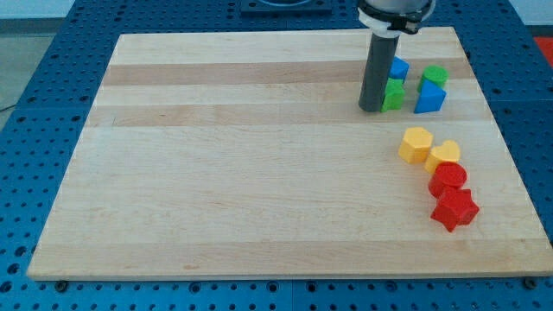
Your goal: Slide the blue cube closer to the green circle
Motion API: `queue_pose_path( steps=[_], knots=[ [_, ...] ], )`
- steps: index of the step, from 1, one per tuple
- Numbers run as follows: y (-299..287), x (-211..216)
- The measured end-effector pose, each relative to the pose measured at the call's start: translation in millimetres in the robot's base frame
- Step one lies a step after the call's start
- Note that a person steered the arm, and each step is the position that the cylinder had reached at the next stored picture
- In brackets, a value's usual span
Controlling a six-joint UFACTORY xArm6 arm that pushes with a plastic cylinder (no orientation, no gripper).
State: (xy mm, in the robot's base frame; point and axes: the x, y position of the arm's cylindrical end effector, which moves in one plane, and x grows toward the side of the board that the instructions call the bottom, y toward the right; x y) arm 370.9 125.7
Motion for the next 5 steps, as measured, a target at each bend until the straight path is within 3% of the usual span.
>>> queue_pose_path(
  steps=[1, 2, 3, 4, 5],
  knots=[
    [0.8, -3.6],
    [-51.2, -5.4],
    [-64.8, -41.7],
    [-48.8, -87.3],
    [-18.1, -103.1]
  ],
)
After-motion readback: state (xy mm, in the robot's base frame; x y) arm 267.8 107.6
